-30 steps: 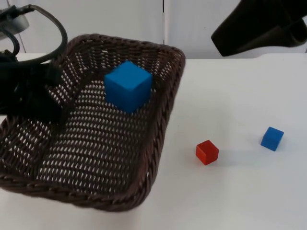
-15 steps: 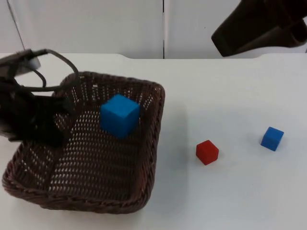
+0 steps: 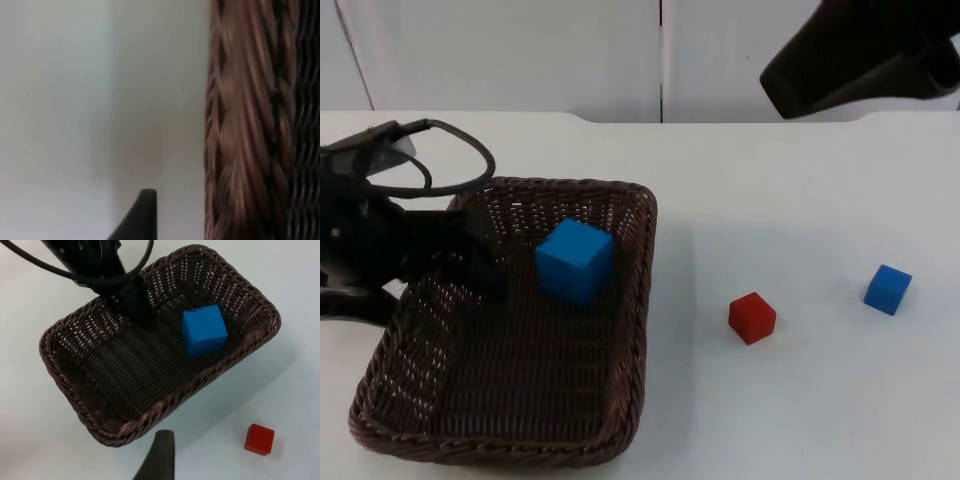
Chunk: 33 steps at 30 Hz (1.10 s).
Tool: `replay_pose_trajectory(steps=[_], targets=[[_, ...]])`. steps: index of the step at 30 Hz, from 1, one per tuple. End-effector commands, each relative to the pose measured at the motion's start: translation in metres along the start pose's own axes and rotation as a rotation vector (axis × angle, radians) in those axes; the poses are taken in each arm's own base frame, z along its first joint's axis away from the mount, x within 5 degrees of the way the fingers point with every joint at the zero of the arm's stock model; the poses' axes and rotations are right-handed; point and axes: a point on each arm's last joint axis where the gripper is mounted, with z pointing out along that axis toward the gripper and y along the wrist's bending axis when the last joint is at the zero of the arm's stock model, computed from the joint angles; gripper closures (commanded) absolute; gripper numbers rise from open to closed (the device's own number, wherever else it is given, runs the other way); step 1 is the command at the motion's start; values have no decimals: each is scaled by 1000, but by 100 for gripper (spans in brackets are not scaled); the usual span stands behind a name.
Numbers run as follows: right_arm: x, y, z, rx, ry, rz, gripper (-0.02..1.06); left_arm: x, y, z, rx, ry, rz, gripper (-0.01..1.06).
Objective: Pick up the basket with the left hand and place the largest block into the basket with the right hand.
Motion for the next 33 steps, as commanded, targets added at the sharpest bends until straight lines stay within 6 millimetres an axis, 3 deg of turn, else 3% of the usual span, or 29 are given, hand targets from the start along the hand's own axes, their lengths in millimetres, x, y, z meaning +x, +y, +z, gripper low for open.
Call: replay_pose_trajectory(steps=[1,11,17,33], targets=[[-1,1,-3,-1,-14,-15,26,-2,-4,-5,14,-15,17,0],[-1,1,-3,-1,-16,-15,26,-12,-16,-43,-15,-144,137,0],[-1,1,-3,-1,-16,-15,26,-14,-28,-76,-23,-228,198,0],[-1,1,-5,-1,-18,-15,26,11,-47,-134,-9,-387,252,0]])
